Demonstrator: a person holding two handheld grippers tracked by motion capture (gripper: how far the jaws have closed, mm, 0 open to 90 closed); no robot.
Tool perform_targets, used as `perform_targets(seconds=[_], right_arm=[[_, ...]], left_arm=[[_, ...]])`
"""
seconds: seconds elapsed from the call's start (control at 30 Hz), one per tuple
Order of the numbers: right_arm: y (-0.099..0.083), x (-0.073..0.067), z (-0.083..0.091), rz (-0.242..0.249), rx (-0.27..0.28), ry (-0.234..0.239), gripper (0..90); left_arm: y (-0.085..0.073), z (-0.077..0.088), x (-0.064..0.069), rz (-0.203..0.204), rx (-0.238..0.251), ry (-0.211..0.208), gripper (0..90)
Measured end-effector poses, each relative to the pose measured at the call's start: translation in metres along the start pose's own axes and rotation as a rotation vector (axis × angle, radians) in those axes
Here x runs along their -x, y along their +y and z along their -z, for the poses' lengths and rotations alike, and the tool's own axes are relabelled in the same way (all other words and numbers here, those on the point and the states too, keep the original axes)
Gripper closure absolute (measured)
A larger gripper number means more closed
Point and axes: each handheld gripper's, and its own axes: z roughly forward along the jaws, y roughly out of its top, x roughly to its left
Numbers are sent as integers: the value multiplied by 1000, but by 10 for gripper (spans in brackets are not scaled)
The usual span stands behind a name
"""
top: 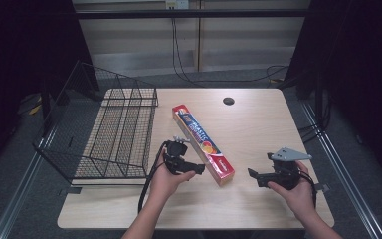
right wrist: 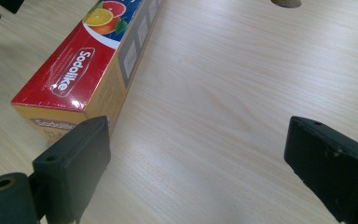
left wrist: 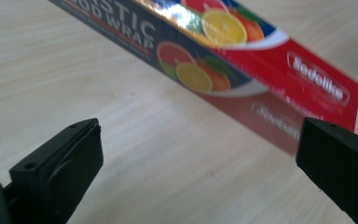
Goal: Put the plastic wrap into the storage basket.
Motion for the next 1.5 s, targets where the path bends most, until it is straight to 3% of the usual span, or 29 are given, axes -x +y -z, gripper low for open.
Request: perform_targets(seconds=[0.17,0.3,0.5,0.6,0.83,1.0,1.07,1.5], right_arm=[[0,0,0,3,2,1,69],[-1,1,1,5,0,2,69],[-2,3,2,-3,-1,-7,70],[-2,3,2,-4,-1,-1,70],[-2,3,2,-4,-2,1,71],[-2,2,2,-1,0,0,71],[-2,2,2,0,-2,4,71],[-3,2,1,-2,-3,4,73]], left_arm=[[18,-7,-5,39,-12,32,6],[27,-13,-8,41,-34,60,7],[42,-22,-11,85,-43,76,9],[48,-25,-10,118,-36,63,9],[60,-36,-4,138,-44,73,11],[66,-45,2,142,-52,76,12],[68,-49,3,165,-42,82,13],[69,-66,-4,228,-38,152,8]])
